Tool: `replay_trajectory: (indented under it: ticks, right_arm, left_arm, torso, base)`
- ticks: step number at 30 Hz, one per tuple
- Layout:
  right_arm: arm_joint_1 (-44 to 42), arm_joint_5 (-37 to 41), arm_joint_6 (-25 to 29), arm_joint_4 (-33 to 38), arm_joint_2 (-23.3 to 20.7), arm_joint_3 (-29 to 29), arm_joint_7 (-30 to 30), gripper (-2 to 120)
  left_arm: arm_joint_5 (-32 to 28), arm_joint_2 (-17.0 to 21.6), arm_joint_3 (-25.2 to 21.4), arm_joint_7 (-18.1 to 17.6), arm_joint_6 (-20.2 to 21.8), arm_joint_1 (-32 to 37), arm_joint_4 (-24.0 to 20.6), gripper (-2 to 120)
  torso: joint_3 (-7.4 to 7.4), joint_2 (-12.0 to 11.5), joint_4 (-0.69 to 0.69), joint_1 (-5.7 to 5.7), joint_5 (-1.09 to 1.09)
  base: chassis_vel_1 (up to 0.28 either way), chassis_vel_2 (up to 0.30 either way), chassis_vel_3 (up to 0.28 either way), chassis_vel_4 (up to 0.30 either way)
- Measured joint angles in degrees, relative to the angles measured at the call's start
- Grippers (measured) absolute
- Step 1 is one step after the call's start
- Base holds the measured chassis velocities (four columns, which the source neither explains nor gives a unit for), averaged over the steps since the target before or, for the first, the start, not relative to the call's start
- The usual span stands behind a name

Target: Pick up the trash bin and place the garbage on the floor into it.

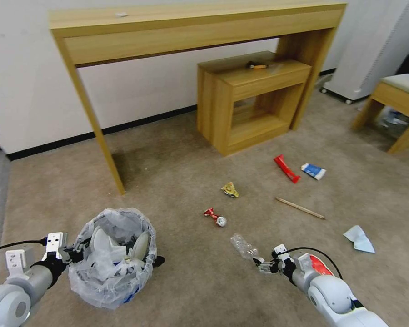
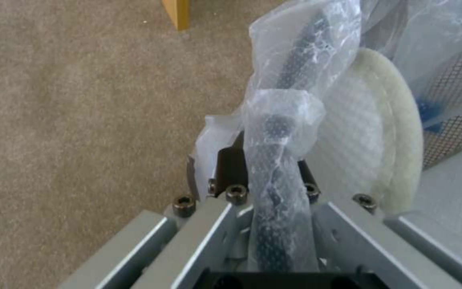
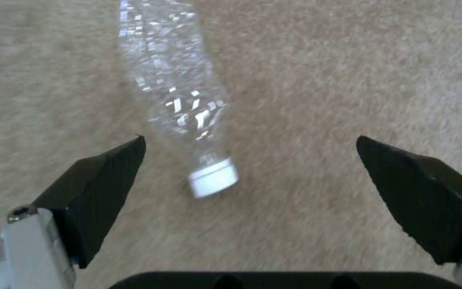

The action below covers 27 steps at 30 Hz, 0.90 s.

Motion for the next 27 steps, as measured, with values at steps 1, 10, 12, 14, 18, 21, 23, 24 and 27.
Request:
replay_trajectory:
  ticks: [1,10,12,14,18,21,23,24,27]
  right_arm:
    - [0.86,-0.2,-0.07,-0.81,0.3,-0.26,0.12,100]
    - [8.55,-1.58,2.94,-9.51,3.94,-3.26,-3.49,100]
    - [9.51,-1.91,3.74,-10.81,4.51,-3.45,-4.81,100]
    - [11.0,-2.25,4.67,-13.13,5.52,-3.87,-6.56,100]
    - [12.05,-3.3,5.28,-16.05,6.73,-4.28,-7.23,100]
    - [12.43,-3.86,5.85,-17.58,7.37,-4.59,-7.64,100]
    - [12.64,-4.17,6.17,-18.28,7.74,-4.71,-7.74,99]
    - [12.86,-4.4,6.41,-18.79,8.03,-4.75,-7.82,96]
    - [13.19,-4.66,6.83,-19.69,8.55,-4.76,-8.26,86]
  left_arm:
    - [0.05,-0.04,0.0,0.03,0.0,0.03,0.0,0]
    - [0.74,-0.13,0.45,0.7,0.0,-0.16,0.16,0]
    - [0.91,-0.12,0.46,1.05,0.0,-0.14,0.16,0]
    - [1.05,-0.12,0.49,1.24,0.0,-0.14,0.16,0]
    - [0.99,0.03,0.49,1.35,0.0,-0.15,0.16,0]
    - [0.88,0.15,0.46,1.36,0.0,-0.29,0.26,0]
    - [0.87,0.16,0.46,1.36,0.0,-0.34,0.33,0]
    - [0.87,0.16,0.45,1.36,0.0,-0.34,0.34,0]
    - [0.86,0.14,0.46,1.36,0.0,-0.3,0.34,0]
  torso:
    - [0.0,0.0,0.01,0.0,0.0]
    - [0.0,0.0,0.0,0.01,0.0]
    - [0.0,0.0,0.0,0.01,0.0]
    - [0.0,0.0,0.0,0.01,-0.01]
    - [0.0,0.0,-0.01,0.01,0.0]
    - [0.0,0.0,-0.02,0.01,0.0]
    - [0.0,0.0,-0.02,0.01,0.0]
    - [0.0,0.0,-0.01,0.0,0.0]
    - [0.0,0.0,-0.01,0.01,-0.01]
  base:
    - [0.0,0.0,0.0,0.0]
    - [0.0,0.0,0.0,0.0]
    - [0.0,0.0,0.0,0.0]
    - [0.0,0.0,0.0,0.0]
    - [0.0,0.0,0.0,0.0]
    - [0.0,0.0,0.0,0.0]
    - [0.0,0.0,0.0,0.0]
    - [0.0,0.0,0.0,0.0]
    - [0.0,0.0,0.0,0.0]
